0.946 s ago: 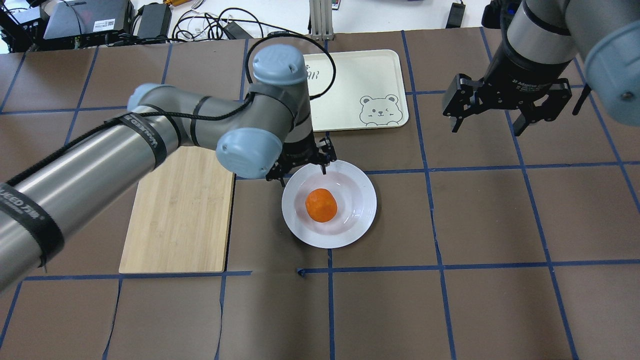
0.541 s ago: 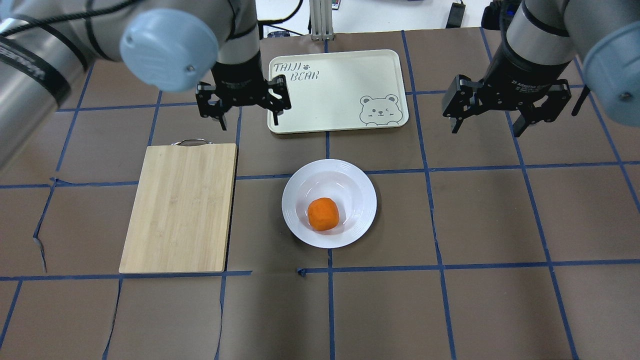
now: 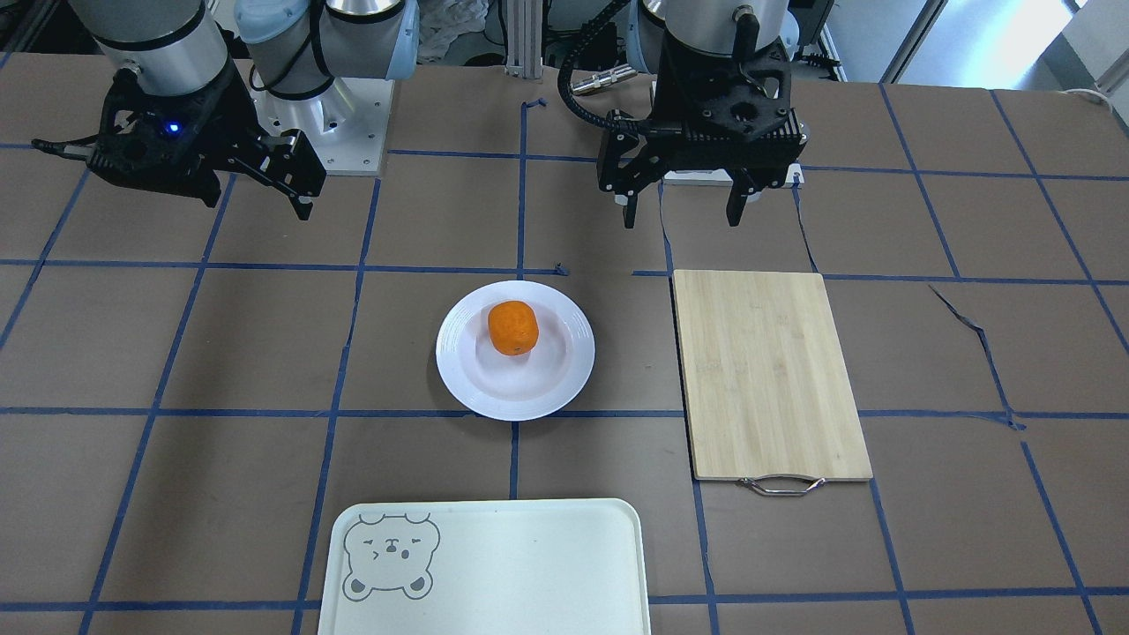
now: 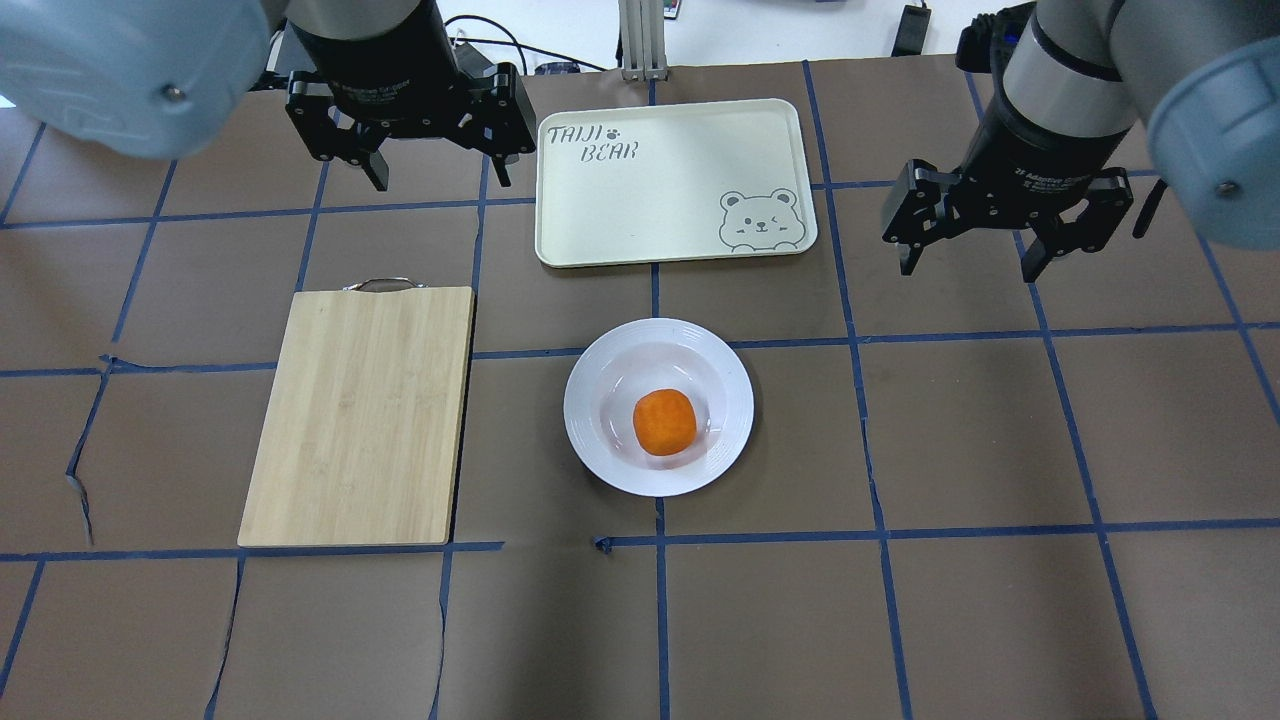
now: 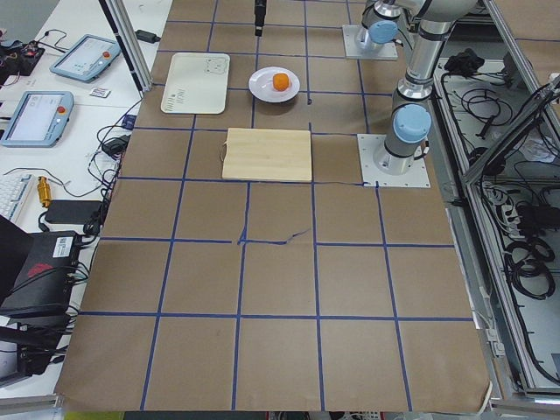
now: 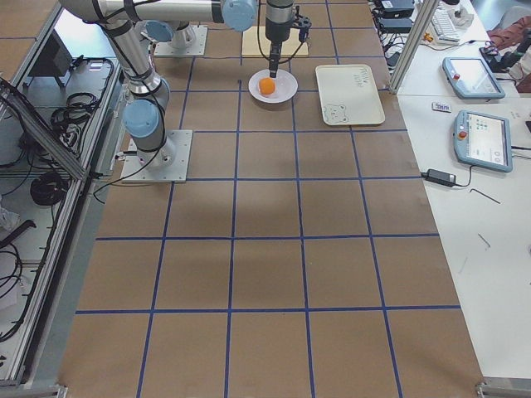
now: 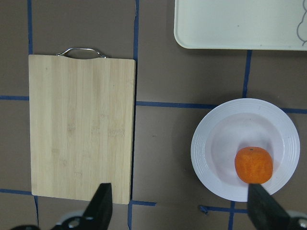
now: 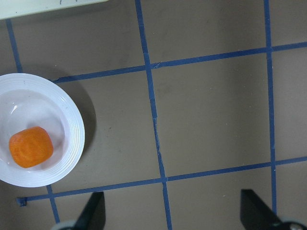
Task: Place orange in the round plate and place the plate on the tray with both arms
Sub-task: 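Move the right gripper to the plate rim while the left arm retracts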
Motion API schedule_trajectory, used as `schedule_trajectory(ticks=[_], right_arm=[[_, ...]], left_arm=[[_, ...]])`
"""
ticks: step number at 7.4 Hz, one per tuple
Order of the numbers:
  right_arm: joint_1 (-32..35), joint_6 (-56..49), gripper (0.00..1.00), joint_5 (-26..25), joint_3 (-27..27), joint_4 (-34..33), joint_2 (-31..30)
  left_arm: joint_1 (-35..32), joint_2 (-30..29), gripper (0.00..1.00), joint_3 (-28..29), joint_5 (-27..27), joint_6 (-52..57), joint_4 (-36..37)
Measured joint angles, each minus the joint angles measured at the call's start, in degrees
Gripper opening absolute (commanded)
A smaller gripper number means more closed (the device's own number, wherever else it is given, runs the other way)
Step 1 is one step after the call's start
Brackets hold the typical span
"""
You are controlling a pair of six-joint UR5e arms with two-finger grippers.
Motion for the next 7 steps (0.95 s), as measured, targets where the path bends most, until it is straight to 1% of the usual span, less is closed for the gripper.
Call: schedule_trajectory(ticks=[1,2,3,4,5,7], right_arm=[[-0.2,0.9,1.0,0.1,0.2,-0.3,1.6],[-0.3,1.6,1.0,0.2,0.3,-2.6,4.4],[-0.3,1.8,1.0,0.9,0.3,-7.6,8.0],[-0.3,1.7,1.0,4.0,0.3,-12.0,11.9],[-0.2,1.5,1.0,8.7,0.3,-15.2,15.6],[0.2,-0.8,1.0,15.4,0.8,-21.1,22.1]], left_arm=[[1.3,2.0,1.0,-3.8,0.0,3.0,5.2],[3.7,3.4,1.0,-6.3,-0.6,6.1,8.9],[6.2,4.4,1.0,-7.3,-1.7,9.3,10.0],[8.3,5.2,1.0,-7.5,-2.8,11.6,9.7],[9.3,5.9,1.0,-7.6,-3.3,12.6,8.6],[9.9,6.8,1.0,-8.2,-3.4,13.2,7.3]])
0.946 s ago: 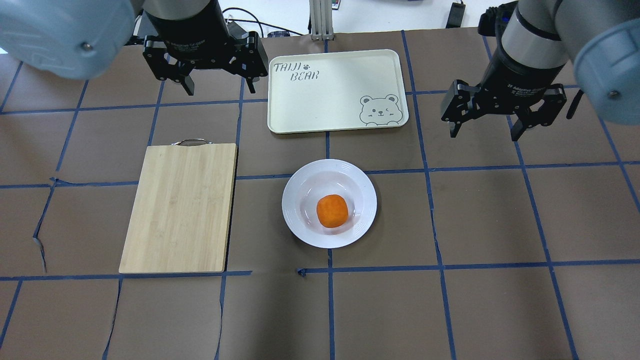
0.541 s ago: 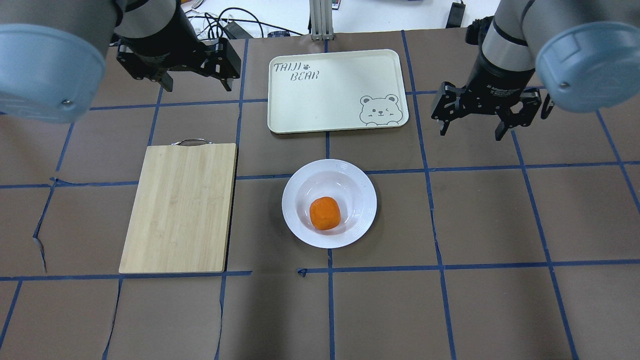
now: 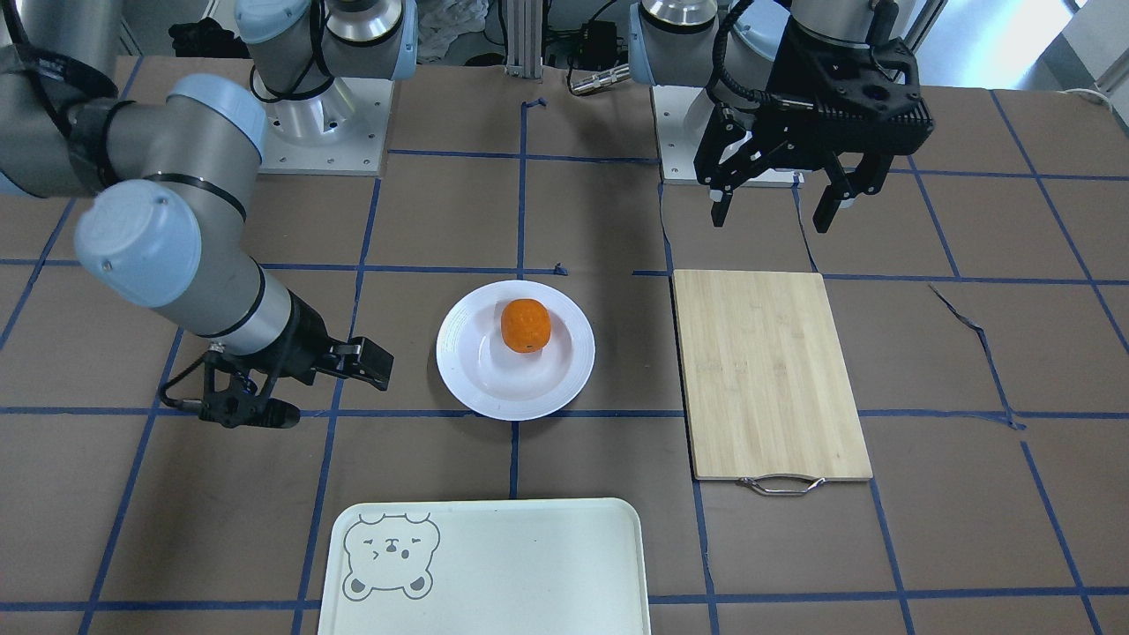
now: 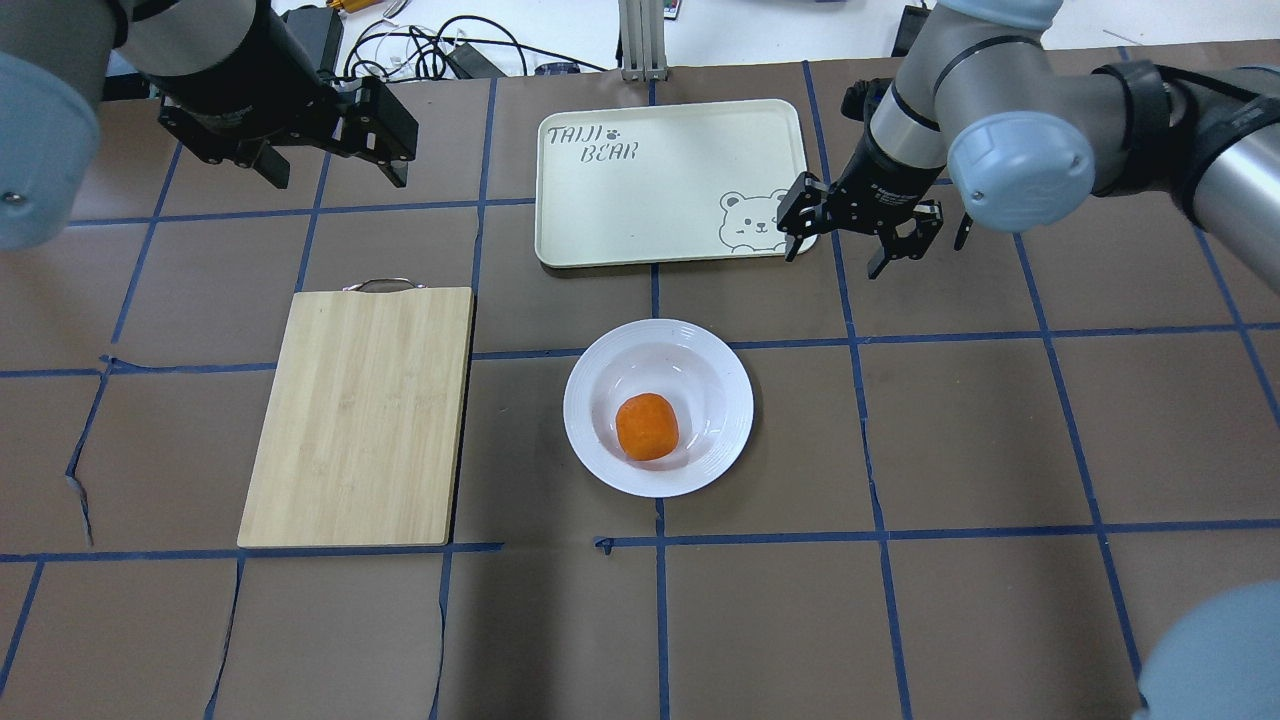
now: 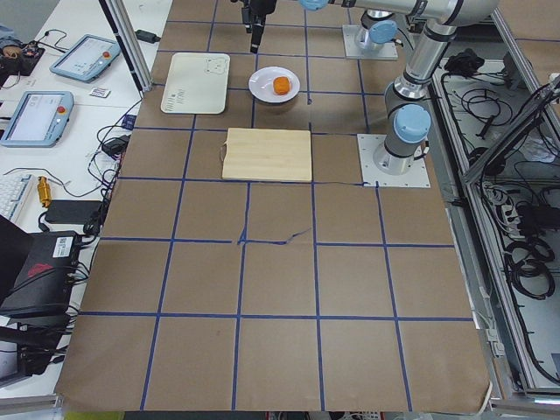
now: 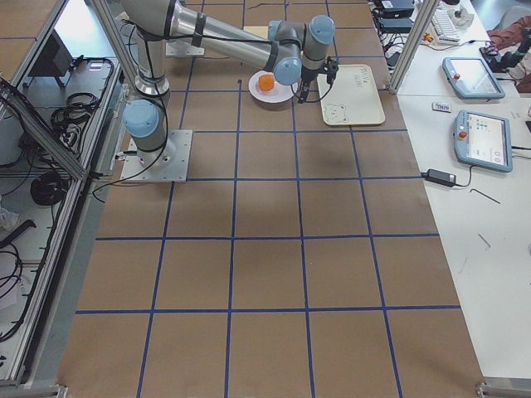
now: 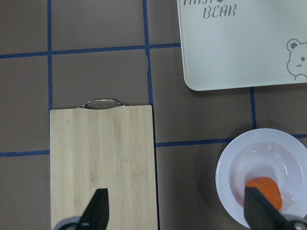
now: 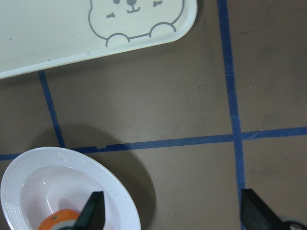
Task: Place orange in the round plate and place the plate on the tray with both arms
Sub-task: 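Move the right gripper to the plate rim while the left arm retracts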
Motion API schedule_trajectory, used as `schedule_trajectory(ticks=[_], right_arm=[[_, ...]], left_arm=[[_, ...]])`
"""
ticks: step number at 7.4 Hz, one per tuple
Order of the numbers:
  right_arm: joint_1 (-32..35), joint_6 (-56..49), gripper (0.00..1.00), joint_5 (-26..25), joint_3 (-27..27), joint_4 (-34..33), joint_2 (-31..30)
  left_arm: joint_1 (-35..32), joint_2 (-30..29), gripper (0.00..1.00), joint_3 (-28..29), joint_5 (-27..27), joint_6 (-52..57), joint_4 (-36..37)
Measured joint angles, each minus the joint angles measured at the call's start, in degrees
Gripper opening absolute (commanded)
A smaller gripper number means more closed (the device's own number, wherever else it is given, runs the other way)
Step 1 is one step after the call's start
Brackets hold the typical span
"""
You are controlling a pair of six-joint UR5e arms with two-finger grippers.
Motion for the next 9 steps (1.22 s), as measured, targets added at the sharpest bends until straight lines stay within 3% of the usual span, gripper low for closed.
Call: schedule_trajectory(ticks=[2,5,6,9], right_arm=[[0.4,-3.5,1.0,6.4,3.8,-11.0,4.5],[1.0,-5.0,1.0,10.2,14.7,-30.8,5.8],[1.1,-5.0,0.97,12.3,16.4,-33.4,5.7],[1.8,-5.0,0.77,17.1,18.5,-34.8,5.6]], left_arm=[[0.1,0.4,1.0,-0.3,0.0,0.0,-0.3],[0.1,0.6,1.0,-0.1,0.0,-0.5,-1.8],[0.1,0.7,1.0,-0.1,0.0,-0.5,-2.1],[0.1,0.8,1.0,-0.1,0.0,-0.6,-2.2]])
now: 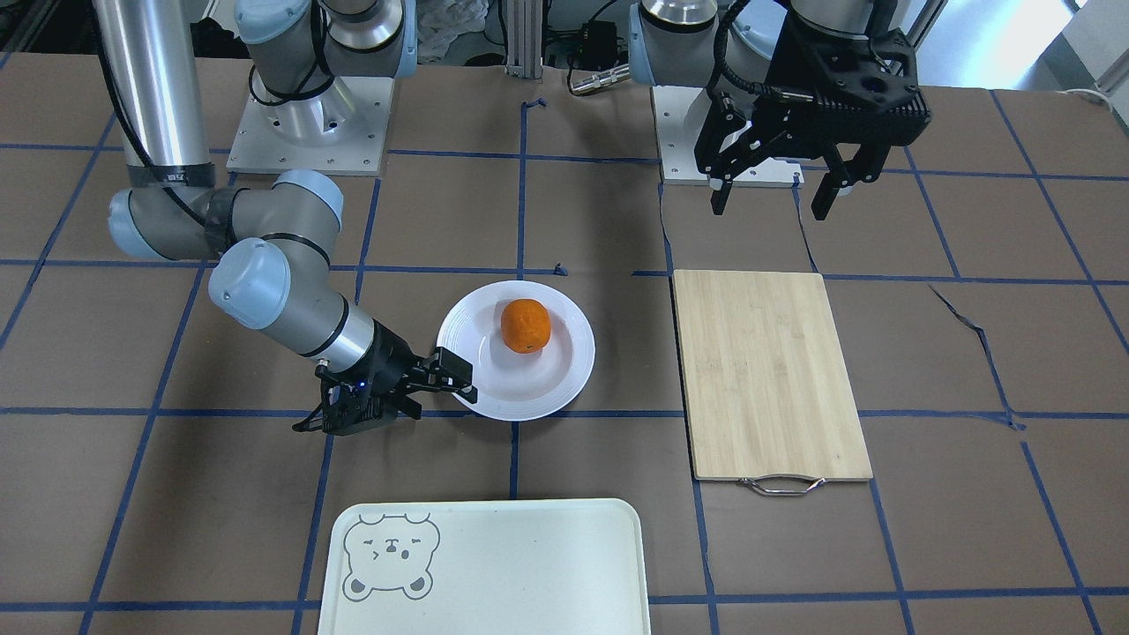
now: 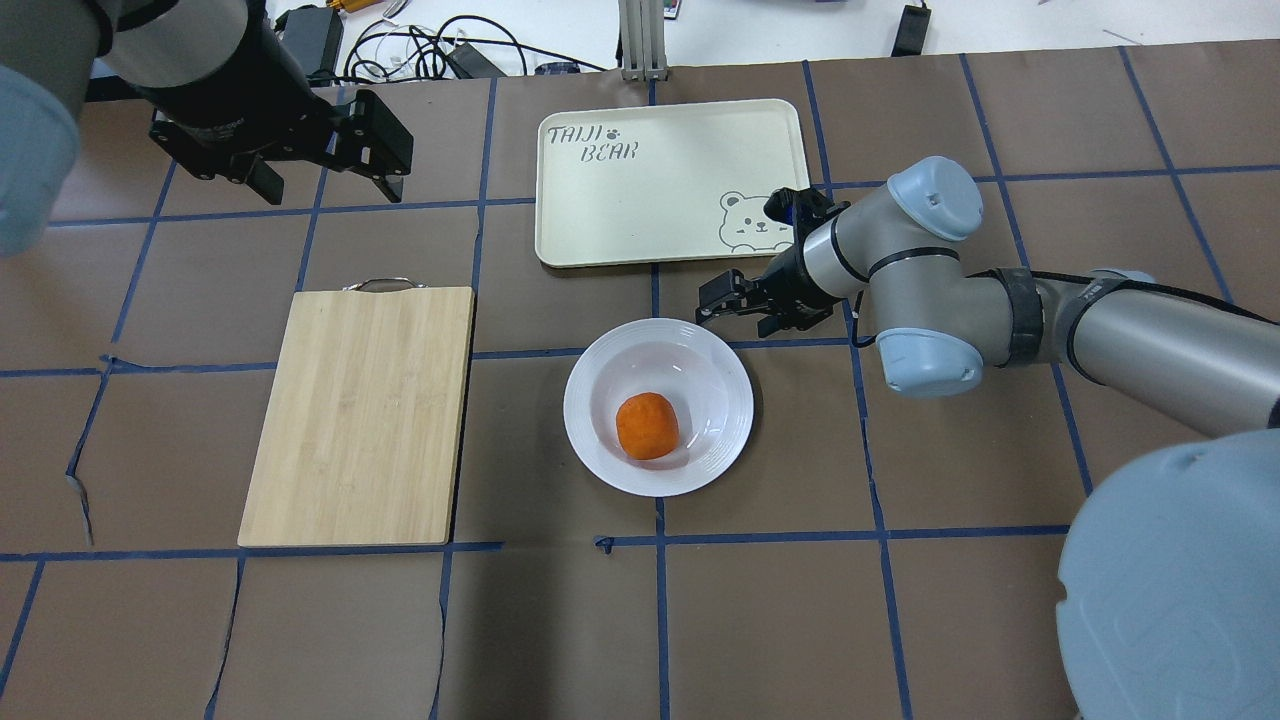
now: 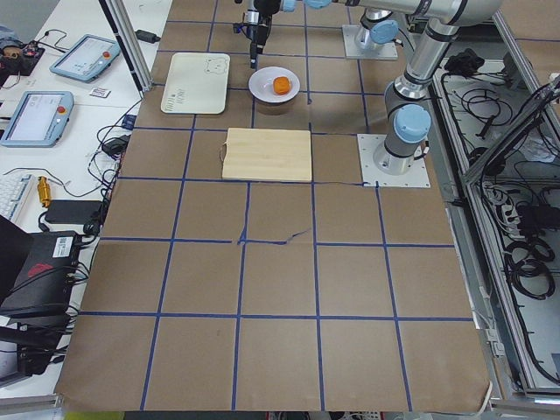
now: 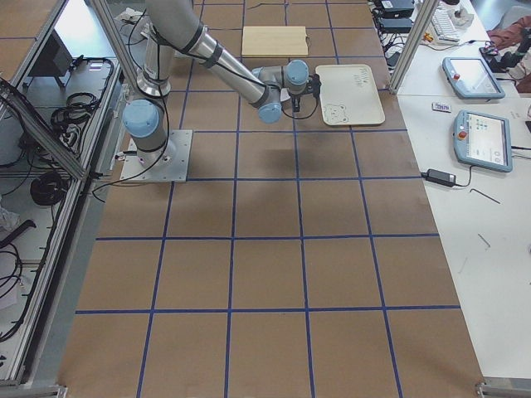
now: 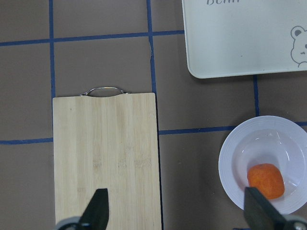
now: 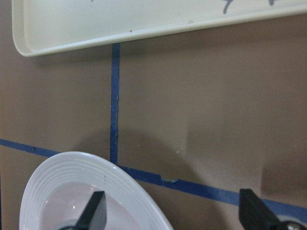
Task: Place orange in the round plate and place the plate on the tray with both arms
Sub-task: 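Move the right gripper to the plate rim while the left arm retracts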
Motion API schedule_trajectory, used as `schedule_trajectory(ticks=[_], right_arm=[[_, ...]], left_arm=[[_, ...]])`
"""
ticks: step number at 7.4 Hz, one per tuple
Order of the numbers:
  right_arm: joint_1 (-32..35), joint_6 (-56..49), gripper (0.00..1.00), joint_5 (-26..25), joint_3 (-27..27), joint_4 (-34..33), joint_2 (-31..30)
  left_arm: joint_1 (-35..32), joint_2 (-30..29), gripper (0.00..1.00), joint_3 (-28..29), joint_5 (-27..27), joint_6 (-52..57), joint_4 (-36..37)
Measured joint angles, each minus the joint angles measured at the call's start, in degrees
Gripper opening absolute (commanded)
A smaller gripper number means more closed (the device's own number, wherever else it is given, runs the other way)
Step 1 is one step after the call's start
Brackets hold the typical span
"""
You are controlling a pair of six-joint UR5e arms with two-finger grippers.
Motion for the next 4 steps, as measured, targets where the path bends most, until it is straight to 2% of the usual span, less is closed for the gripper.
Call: schedule_trajectory(ticks=[1,4], right_arm=[[0.3,-0.1,0.62,0.2,0.9,-0.1,0.0],[2.0,-1.3,0.53,-0.1,3.0,-3.3,-0.1]], left_arm=[[0.0,0.0,1.0,0.0,0.0,0.0,0.0],[0.0,0.0,1.0,0.0,0.1,0.0,0.0]])
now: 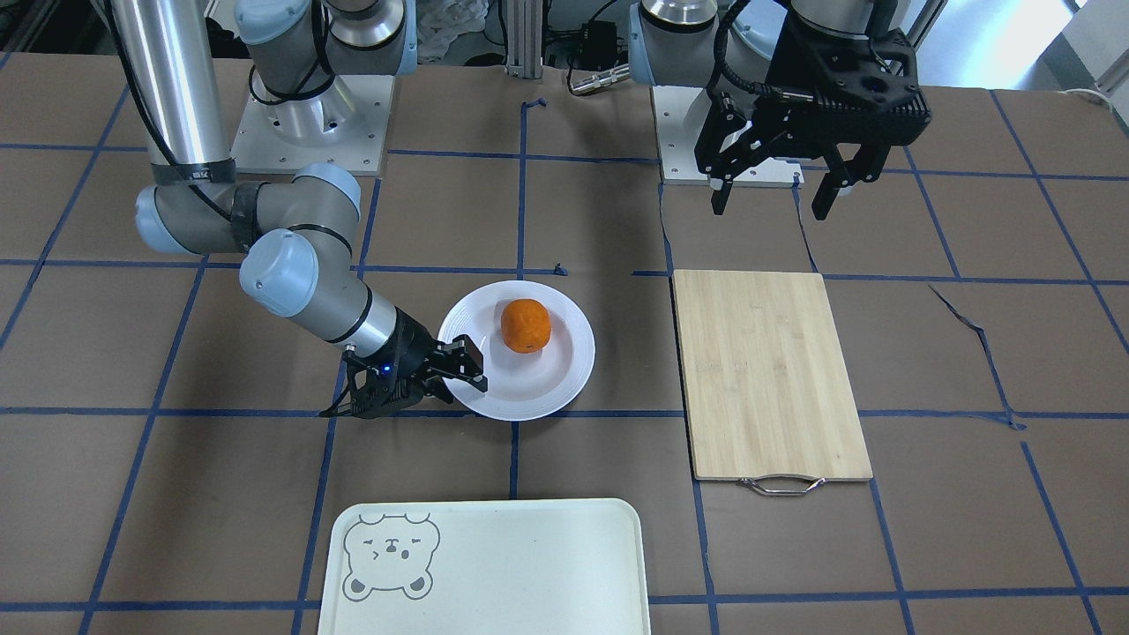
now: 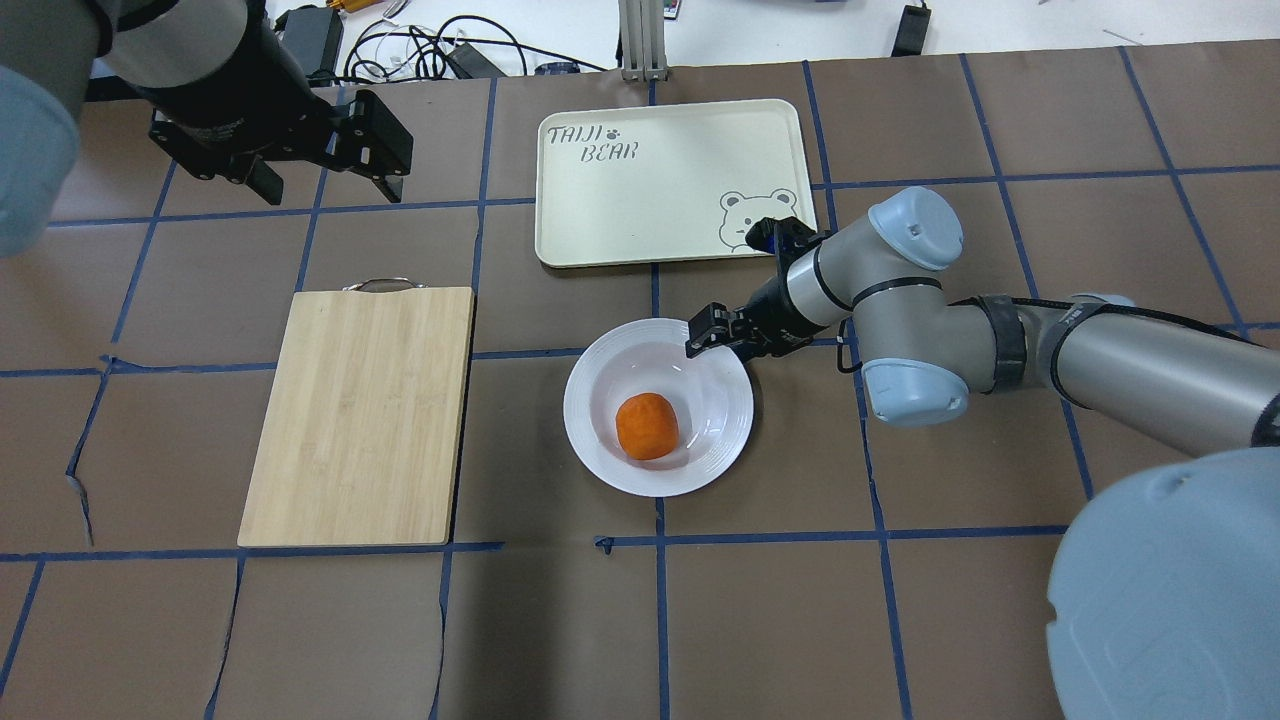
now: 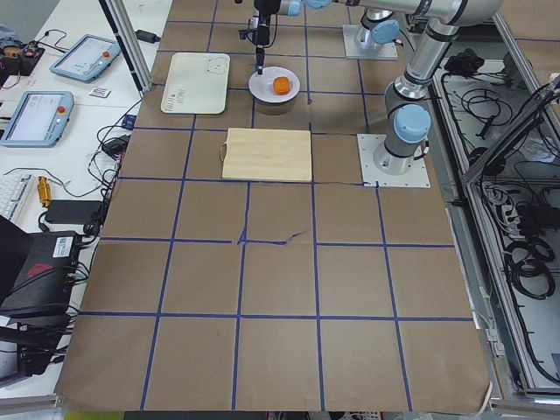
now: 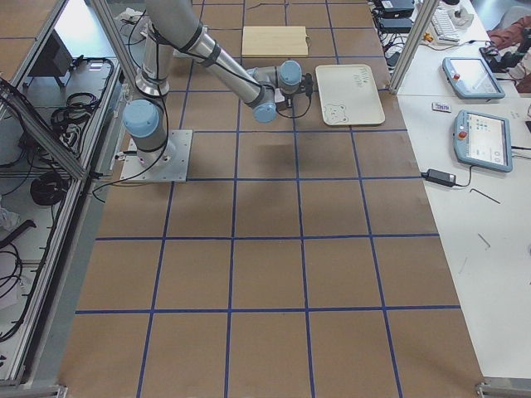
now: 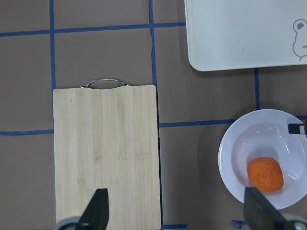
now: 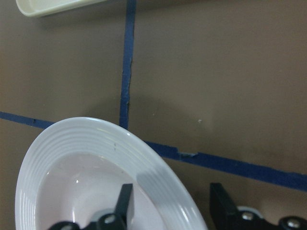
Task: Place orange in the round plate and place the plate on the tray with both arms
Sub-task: 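Move the right gripper to the plate rim while the left arm retracts, then close the right gripper on the plate rim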
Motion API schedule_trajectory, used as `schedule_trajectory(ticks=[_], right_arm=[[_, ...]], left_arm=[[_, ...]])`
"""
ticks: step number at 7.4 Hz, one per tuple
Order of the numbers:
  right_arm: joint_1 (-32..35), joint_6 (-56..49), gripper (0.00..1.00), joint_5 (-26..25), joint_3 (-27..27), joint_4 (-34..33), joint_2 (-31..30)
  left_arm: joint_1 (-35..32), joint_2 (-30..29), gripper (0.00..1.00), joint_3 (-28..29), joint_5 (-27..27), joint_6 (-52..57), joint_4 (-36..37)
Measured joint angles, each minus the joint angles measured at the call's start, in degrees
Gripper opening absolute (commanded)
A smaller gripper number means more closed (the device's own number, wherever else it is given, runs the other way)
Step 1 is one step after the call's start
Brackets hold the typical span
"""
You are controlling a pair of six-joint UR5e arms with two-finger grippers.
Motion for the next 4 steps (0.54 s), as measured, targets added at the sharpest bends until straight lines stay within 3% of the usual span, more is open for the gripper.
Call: schedule_trajectory(ticks=[4], right_arm=[[0.3,-0.9,0.52,0.0,1.5,-1.3,0.0]], left_arm=[[0.0,0.0,1.0,0.1,-0.1,0.0,0.0]])
